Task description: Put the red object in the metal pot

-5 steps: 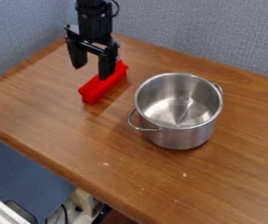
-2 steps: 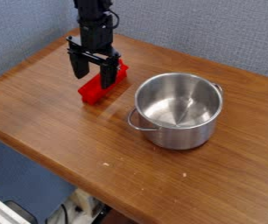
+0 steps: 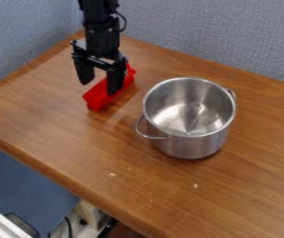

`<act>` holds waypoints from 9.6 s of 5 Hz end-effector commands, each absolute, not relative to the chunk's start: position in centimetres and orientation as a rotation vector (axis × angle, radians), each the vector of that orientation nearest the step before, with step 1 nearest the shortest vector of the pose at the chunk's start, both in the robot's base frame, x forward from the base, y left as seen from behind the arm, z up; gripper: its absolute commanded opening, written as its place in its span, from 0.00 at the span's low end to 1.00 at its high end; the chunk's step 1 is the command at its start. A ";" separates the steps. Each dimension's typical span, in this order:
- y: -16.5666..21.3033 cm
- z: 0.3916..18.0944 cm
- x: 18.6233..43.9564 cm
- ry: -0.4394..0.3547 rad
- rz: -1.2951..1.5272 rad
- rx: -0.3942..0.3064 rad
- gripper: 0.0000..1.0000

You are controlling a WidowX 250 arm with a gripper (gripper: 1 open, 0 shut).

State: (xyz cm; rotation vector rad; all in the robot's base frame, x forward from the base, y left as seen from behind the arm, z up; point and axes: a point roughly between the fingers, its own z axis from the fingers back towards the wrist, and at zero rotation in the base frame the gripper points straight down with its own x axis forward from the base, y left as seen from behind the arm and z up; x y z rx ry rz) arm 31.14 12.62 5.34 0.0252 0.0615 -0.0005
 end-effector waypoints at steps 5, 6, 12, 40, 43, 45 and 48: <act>13.5 6.8 31.8 0.025 0.045 0.044 1.00; 13.5 6.8 31.8 0.028 0.050 0.045 1.00; 13.3 14.5 30.3 -0.128 0.147 0.110 0.00; 1.4 15.1 29.1 -0.199 -0.189 0.026 0.00; 0.5 10.0 29.5 -0.106 -0.213 0.023 0.00; 0.5 10.6 29.4 -0.133 -0.201 -0.008 0.00; 1.1 12.3 29.9 -0.152 -0.162 -0.022 1.00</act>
